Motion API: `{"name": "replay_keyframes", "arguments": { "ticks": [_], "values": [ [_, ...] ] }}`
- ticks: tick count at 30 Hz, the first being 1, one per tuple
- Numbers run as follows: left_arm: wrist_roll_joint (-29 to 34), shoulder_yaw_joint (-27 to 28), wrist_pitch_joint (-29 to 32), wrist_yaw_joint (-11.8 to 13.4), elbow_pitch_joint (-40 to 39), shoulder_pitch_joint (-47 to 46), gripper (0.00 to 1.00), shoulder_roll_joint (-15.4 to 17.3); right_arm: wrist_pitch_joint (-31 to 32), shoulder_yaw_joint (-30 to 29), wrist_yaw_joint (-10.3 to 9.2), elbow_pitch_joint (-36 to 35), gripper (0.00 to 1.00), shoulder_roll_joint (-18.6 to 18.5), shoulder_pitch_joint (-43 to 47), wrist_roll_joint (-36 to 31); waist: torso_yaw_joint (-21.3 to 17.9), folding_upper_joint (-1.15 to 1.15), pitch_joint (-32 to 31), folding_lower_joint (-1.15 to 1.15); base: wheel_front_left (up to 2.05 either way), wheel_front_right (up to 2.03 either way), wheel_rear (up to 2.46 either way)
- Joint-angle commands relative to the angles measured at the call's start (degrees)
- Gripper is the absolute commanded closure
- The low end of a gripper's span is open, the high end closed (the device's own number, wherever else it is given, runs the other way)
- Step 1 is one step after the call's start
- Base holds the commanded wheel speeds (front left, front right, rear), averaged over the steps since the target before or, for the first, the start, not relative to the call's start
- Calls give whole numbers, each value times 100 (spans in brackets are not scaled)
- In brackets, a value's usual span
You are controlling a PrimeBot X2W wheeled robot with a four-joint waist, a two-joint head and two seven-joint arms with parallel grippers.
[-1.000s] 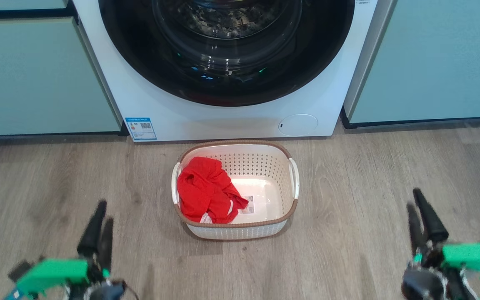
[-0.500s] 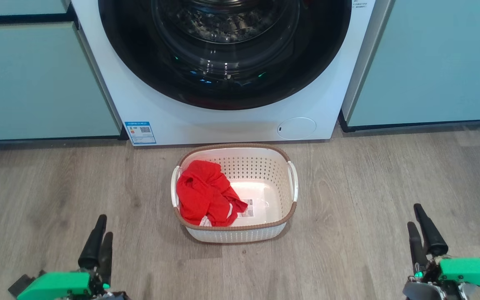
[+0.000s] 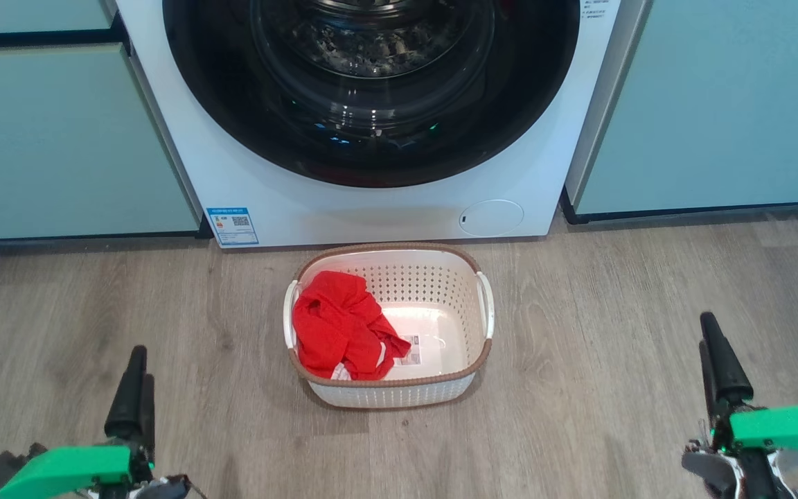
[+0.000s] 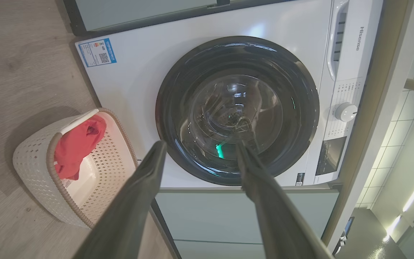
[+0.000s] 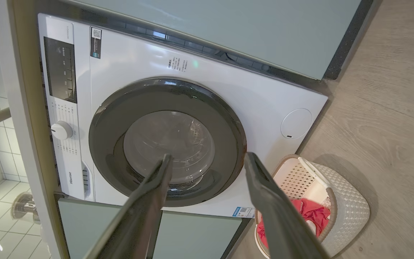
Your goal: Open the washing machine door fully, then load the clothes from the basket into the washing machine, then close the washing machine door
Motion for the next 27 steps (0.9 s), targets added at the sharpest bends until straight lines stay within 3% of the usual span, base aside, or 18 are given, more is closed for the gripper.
{"name": "replay_keyframes", "arguments": {
  "ticks": [1, 15, 27],
  "values": [
    [106, 108, -52, -16, -260, -332, 0, 42, -68, 41, 0, -280, 0, -46, -280, -200, -3, 0, 0, 0, 0, 0, 0],
    [1274, 229, -287, 9, -1130, -457, 0, 53, -304, 351, 0, -965, 0, -51, -466, -1906, -17, 0, -30, 0, 0, 0, 0],
    [2388, 33, -472, 460, -1967, -523, 0, 62, -491, 650, 0, -1403, 0, -57, -570, -3300, -27, 0, -78, 0, 0, 0, 0]
  ]
}}
